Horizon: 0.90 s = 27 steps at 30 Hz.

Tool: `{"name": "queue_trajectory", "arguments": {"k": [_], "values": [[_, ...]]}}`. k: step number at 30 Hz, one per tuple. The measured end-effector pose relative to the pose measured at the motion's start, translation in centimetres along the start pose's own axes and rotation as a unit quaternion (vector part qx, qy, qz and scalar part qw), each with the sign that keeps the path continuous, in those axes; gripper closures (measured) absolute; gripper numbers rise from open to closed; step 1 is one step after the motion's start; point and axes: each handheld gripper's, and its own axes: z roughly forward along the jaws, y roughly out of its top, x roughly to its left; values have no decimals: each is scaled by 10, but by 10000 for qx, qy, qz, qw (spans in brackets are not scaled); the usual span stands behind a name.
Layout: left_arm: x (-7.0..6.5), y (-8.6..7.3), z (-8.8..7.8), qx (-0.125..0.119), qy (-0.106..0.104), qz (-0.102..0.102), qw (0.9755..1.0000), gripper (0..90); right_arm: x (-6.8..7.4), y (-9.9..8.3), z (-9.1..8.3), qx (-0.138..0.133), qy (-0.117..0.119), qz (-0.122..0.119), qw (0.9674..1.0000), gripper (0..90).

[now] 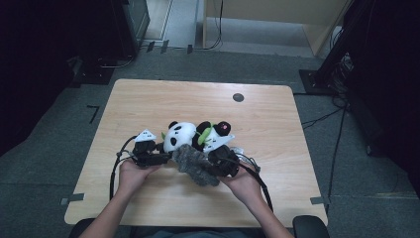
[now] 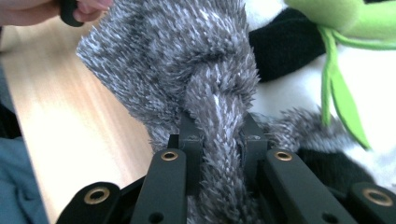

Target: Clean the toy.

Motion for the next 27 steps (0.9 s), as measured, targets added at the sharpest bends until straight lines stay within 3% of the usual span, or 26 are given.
{"name": "queue_trajectory", "arguments": {"k": [10,22,27], "values": [[0,0,0,3,-12,-22,10000,397,-4,-24,-22,-99,184,-8,9998,772],[1,0,0,10,-41,-73,10000,397,-25,-59,-41,135,-149,316,9993,769],[1,0,0,11,-29,-71,10000,397,-23,-58,-41,107,-59,353,9993,770]]}}
